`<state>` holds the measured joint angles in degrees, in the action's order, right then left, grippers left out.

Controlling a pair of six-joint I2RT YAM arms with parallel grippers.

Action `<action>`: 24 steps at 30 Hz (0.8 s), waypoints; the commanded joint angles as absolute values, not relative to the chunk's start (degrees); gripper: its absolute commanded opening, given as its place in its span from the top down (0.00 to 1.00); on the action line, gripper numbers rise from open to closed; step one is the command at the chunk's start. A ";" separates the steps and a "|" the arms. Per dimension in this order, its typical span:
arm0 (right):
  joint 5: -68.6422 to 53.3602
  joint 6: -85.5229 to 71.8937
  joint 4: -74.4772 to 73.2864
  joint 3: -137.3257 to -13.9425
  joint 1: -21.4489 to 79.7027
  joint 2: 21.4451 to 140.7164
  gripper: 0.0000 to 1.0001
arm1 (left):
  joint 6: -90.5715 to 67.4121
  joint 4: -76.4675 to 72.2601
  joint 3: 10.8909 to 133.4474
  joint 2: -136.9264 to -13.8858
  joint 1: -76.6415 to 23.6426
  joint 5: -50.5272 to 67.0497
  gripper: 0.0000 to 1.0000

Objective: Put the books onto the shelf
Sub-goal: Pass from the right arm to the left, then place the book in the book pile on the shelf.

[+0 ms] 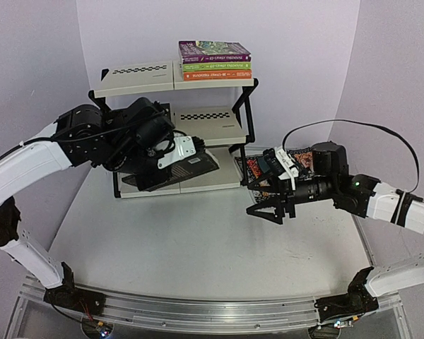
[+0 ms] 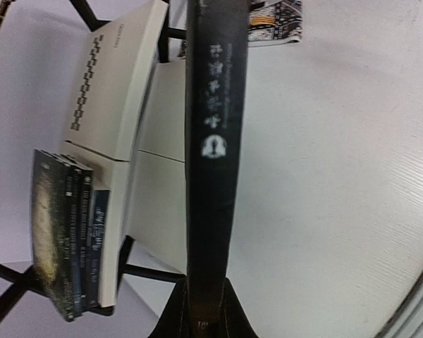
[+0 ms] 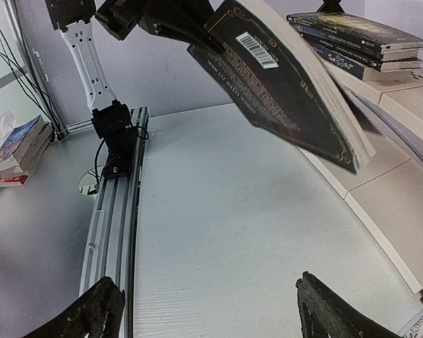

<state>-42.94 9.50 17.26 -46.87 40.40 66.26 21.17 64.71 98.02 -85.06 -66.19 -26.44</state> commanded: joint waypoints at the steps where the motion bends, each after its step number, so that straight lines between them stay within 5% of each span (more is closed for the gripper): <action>1: -40.66 11.61 16.97 -46.84 40.35 64.25 0.14 | 33.20 62.18 108.54 -90.18 -68.02 -45.63 1.00; 7: -37.30 12.68 16.96 -46.36 40.39 62.86 0.14 | 49.35 50.98 113.87 -94.43 -67.94 -51.85 1.00; 13: -36.13 13.40 16.75 -45.73 40.34 61.25 0.14 | 80.29 15.10 99.60 -91.53 -67.58 -54.36 1.00; 24: -35.85 14.33 15.83 -46.17 40.34 60.77 0.14 | 86.08 12.70 101.89 -92.43 -62.78 -53.12 1.00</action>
